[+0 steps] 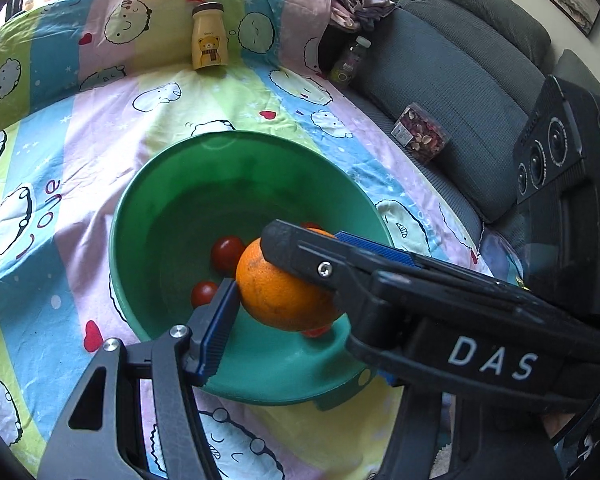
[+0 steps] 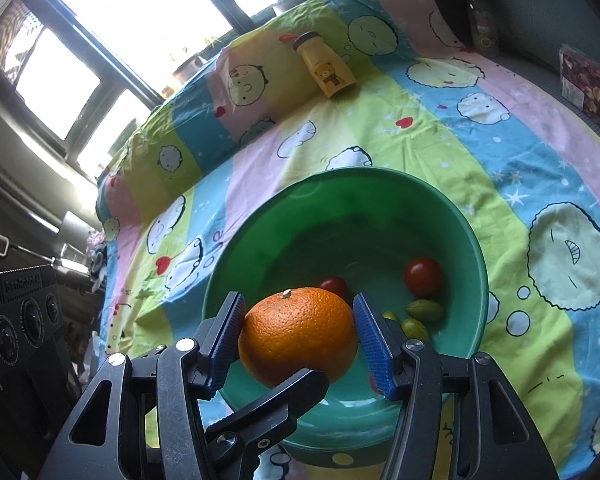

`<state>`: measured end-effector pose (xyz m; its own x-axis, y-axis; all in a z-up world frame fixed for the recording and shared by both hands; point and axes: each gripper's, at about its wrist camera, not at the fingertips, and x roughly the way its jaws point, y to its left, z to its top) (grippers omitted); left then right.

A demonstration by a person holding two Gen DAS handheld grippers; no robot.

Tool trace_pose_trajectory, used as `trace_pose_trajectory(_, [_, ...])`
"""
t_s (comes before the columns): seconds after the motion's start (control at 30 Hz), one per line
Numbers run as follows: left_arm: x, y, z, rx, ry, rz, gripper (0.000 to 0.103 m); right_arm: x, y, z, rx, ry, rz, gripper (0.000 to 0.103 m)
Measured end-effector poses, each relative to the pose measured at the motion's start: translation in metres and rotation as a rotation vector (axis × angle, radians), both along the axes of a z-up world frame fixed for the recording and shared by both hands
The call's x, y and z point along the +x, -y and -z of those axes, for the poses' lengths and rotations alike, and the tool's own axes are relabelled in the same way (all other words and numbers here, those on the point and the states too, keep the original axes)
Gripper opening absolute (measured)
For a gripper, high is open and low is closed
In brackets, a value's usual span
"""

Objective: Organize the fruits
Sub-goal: 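Lift the orange with both grippers and carry it over the green basin, then open both grippers to drop the orange into the basin, then move both open grippers back toward the pear and yellow citrus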

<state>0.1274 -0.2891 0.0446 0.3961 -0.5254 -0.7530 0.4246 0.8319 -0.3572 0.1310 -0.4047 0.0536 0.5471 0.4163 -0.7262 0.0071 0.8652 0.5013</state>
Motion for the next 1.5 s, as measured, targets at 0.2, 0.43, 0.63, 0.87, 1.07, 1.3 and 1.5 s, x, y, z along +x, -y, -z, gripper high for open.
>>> trace_pose_trajectory(0.2, [0.004,0.004,0.006,-0.01,-0.027,0.006,0.06,0.001,0.005,0.006,-0.003,-0.028,0.017,0.06])
trace_pose_trajectory(0.43, [0.007,0.003,0.013,-0.016,-0.064,0.001,0.06,0.004,0.005,0.011,-0.008,-0.061,0.016,0.06])
trace_pose_trajectory(0.63, [0.008,0.005,0.015,0.001,-0.076,-0.006,0.06,0.008,0.006,0.016,0.004,-0.085,0.02,0.06])
trace_pose_trajectory(0.87, [0.009,0.007,0.017,0.03,-0.061,-0.001,0.058,0.009,0.004,0.021,-0.006,-0.107,0.014,0.06])
trace_pose_trajectory(1.07, [0.013,0.003,0.02,0.01,-0.083,-0.012,0.059,0.008,0.0,0.016,0.041,-0.074,-0.023,0.06])
trace_pose_trajectory(1.3, [0.001,-0.013,0.007,-0.005,-0.02,-0.05,0.061,0.006,0.0,0.013,0.019,-0.078,-0.005,0.06])
trace_pose_trajectory(1.5, [-0.02,-0.055,-0.013,-0.049,0.027,-0.146,0.069,-0.006,0.0,-0.005,0.041,-0.013,-0.017,0.059])
